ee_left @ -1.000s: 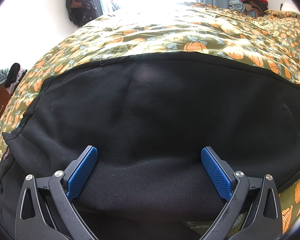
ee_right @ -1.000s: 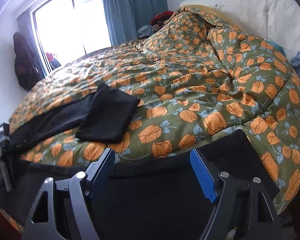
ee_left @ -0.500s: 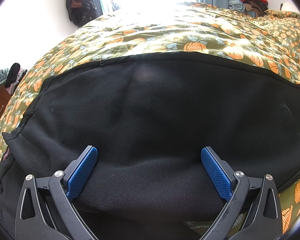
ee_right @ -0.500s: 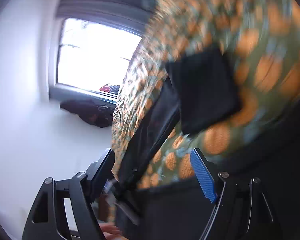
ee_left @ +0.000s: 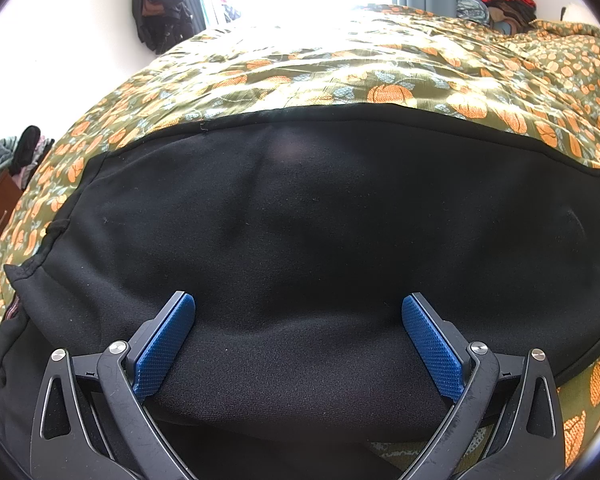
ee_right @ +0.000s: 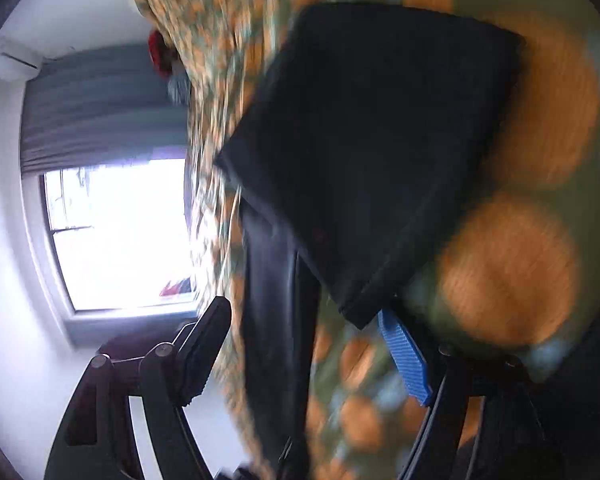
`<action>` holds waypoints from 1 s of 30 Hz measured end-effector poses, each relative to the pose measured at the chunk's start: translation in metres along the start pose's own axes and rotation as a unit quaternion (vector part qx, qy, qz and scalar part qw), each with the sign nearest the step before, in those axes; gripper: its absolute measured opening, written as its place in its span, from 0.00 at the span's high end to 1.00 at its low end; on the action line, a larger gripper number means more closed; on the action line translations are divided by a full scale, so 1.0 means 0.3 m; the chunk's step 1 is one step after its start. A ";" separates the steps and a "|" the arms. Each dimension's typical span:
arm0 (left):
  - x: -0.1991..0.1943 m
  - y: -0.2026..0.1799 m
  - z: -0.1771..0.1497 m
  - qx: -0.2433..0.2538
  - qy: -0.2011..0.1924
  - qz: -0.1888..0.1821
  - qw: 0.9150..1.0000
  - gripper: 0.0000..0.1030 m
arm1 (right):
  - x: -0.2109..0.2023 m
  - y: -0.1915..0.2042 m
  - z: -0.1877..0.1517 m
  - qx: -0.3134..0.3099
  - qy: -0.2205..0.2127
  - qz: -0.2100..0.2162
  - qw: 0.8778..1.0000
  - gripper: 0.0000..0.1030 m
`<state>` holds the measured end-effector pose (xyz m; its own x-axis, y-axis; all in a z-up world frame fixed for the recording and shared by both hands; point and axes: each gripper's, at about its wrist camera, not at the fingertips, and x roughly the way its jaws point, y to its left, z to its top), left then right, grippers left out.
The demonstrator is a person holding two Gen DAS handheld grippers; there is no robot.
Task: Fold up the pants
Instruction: 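Grasp the folded pants edge with the right tool and lift it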
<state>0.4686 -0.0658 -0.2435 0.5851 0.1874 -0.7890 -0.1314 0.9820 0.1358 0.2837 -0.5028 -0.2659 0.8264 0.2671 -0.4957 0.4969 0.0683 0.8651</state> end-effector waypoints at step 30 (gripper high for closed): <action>0.011 -0.008 0.007 0.000 0.008 0.003 1.000 0.00 | -0.636 -0.085 0.268 -0.286 -0.094 -0.169 0.938 0.86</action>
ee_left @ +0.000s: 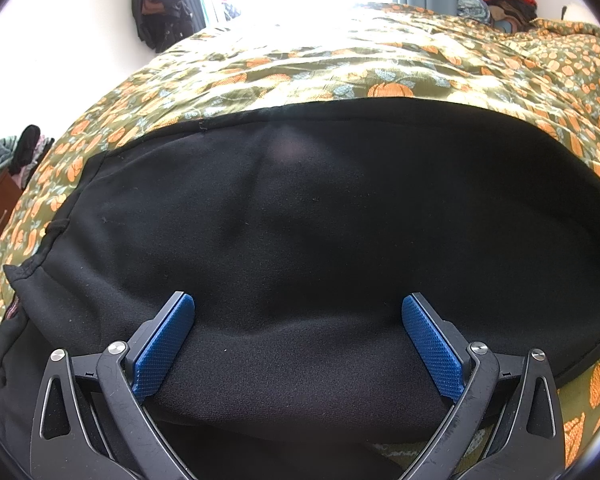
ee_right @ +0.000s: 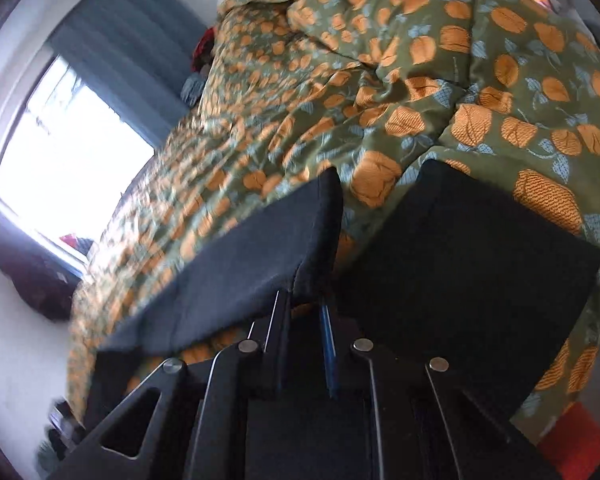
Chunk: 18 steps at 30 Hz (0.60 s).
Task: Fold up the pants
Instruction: 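Grasp the folded pants edge with the right tool and lift it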
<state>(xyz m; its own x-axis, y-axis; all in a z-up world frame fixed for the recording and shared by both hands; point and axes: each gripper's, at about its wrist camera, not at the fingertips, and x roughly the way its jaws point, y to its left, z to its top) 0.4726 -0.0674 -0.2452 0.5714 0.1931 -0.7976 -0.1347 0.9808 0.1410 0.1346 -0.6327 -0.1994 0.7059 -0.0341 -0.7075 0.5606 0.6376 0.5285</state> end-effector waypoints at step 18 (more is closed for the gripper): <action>-0.242 0.068 -0.054 0.016 -0.014 -0.073 0.997 0.00 | -0.120 -0.067 -0.009 -0.004 -0.027 -0.006 1.000 0.41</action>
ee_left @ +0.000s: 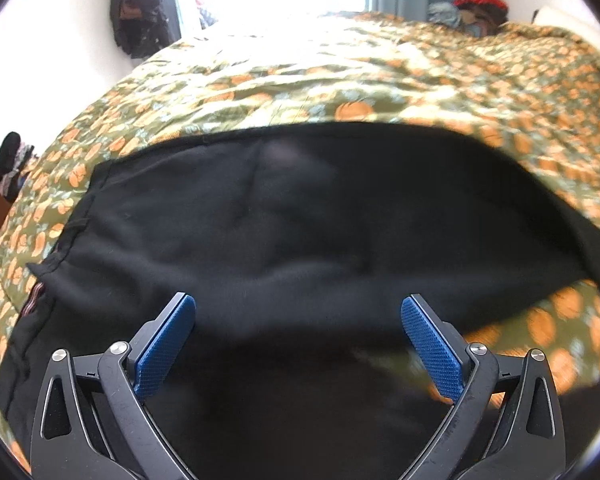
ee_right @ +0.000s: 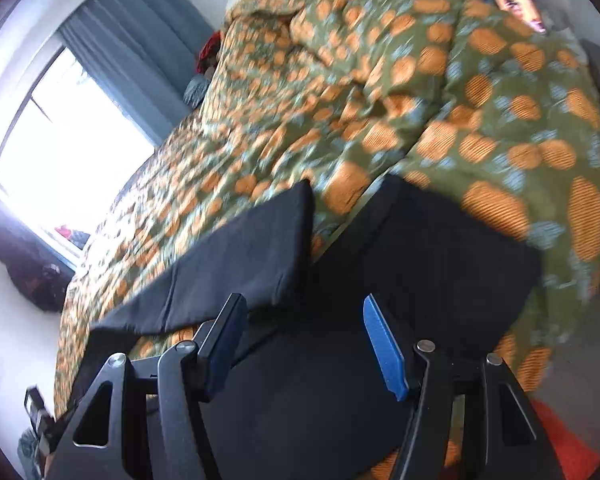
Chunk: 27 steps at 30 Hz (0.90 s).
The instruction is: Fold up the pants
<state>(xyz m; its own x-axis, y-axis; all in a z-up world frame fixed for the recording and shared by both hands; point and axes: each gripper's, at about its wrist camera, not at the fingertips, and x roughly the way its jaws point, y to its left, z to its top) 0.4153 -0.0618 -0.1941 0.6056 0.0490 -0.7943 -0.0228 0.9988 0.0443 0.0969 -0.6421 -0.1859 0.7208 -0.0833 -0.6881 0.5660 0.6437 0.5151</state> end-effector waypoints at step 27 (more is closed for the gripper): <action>-0.114 -0.004 0.137 -0.153 0.058 -0.276 0.947 0.01 | -0.106 0.413 0.106 -0.053 -0.031 0.171 0.983 0.96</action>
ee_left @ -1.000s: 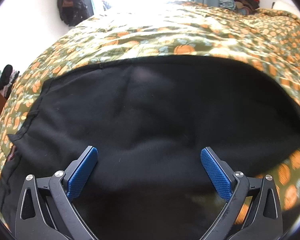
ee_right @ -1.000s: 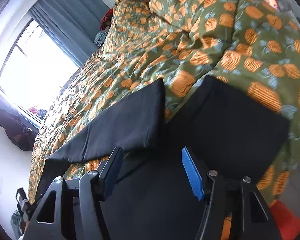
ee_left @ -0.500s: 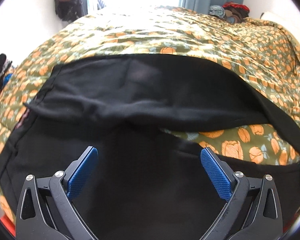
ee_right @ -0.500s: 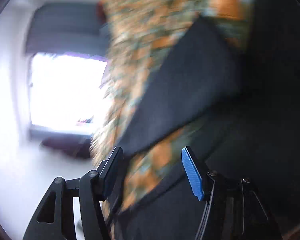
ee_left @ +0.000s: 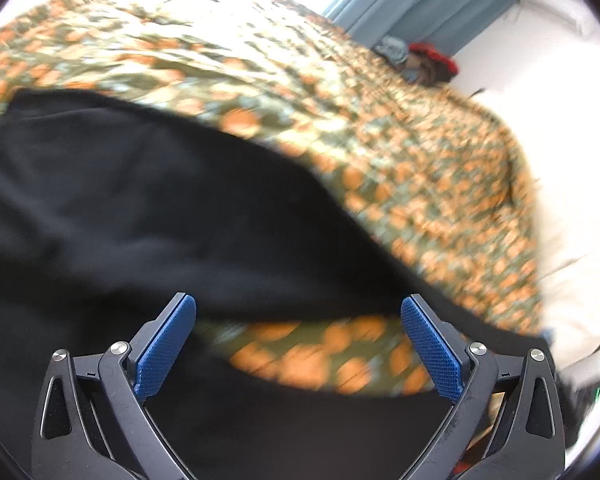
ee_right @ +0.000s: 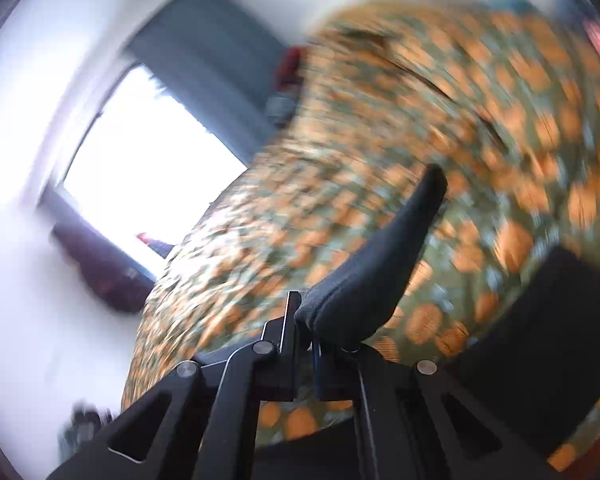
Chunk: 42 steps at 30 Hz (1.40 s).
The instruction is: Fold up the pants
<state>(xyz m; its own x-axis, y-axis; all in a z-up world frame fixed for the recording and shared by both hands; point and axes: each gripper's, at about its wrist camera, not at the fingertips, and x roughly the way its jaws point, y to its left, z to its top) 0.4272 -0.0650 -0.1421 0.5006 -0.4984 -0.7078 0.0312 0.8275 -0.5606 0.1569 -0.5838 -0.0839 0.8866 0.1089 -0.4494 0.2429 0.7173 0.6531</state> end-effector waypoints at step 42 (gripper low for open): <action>-0.406 0.076 0.119 -0.029 -0.146 -0.108 0.983 0.97 | -0.276 -0.122 0.105 -0.077 0.048 0.193 0.977 0.96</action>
<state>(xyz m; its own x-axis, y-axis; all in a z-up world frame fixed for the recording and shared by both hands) 0.3976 0.0239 -0.0533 0.7154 -0.5586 -0.4197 0.1201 0.6901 -0.7137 0.0868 -0.6407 -0.0514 0.8577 0.4502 -0.2482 -0.1704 0.7046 0.6889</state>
